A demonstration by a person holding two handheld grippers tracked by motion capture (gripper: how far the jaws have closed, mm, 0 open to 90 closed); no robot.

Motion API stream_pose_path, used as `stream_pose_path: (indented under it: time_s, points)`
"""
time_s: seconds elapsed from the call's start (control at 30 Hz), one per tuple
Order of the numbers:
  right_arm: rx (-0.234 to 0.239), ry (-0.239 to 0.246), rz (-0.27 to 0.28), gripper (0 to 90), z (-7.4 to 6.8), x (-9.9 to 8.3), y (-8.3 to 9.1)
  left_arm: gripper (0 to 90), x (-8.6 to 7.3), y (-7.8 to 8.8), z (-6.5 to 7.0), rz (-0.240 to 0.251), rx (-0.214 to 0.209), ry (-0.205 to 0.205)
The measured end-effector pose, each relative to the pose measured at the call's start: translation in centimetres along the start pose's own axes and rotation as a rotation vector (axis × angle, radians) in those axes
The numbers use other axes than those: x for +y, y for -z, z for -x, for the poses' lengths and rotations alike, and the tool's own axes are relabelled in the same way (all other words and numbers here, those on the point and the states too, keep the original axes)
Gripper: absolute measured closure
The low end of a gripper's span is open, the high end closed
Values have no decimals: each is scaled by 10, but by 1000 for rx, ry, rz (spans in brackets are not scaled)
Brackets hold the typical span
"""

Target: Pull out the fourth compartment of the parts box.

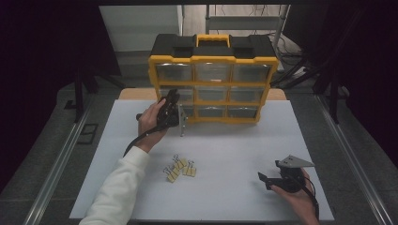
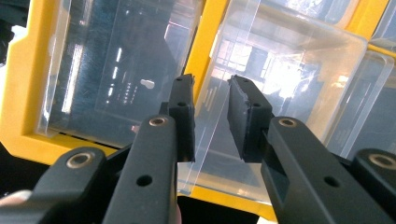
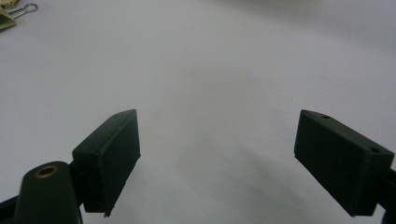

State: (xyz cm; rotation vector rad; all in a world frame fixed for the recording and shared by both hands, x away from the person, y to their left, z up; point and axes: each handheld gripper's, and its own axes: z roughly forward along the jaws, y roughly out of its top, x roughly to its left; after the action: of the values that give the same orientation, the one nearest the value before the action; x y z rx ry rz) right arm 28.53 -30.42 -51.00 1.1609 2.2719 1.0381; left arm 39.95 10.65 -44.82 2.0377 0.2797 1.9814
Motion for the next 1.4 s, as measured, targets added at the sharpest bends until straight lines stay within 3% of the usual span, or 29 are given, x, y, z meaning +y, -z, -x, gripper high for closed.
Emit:
stream_pose_path:
  time_s: [1.4]
  points:
    - [-6, 1, 0, 149, 0, 0, 0, 717, -1, 13, 2, 3, -8, -6]
